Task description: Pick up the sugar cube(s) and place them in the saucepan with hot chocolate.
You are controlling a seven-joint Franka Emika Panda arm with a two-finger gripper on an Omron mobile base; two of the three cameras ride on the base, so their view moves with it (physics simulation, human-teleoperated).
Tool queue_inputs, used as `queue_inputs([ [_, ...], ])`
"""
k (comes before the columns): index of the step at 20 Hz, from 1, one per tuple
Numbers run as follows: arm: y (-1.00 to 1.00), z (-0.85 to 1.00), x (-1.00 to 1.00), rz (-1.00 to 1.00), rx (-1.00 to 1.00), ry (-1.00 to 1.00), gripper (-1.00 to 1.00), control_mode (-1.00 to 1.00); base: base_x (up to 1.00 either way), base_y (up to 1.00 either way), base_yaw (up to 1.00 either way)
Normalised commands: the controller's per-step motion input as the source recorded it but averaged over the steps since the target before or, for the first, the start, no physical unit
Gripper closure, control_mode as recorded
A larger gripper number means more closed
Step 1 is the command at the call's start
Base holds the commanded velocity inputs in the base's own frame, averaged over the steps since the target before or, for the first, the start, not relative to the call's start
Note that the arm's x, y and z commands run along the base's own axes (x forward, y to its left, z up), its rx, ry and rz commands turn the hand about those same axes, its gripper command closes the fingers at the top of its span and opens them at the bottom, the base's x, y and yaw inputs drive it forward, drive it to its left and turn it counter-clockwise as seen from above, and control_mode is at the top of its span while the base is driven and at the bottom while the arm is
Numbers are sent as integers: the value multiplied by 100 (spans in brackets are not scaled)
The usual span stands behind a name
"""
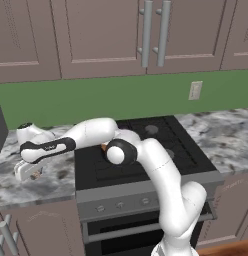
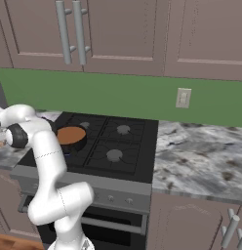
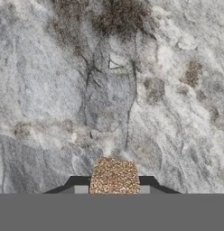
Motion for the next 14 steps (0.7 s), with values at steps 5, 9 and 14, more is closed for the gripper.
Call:
queue_inputs([
  [5, -3, 4, -42, 0, 0, -7, 100, -100, 0, 0, 0],
  [9, -9, 18, -50, 0, 0, -17, 100, -100, 0, 0, 0],
  [14, -19, 55, -31, 0, 0, -15, 100, -100, 0, 0, 0],
])
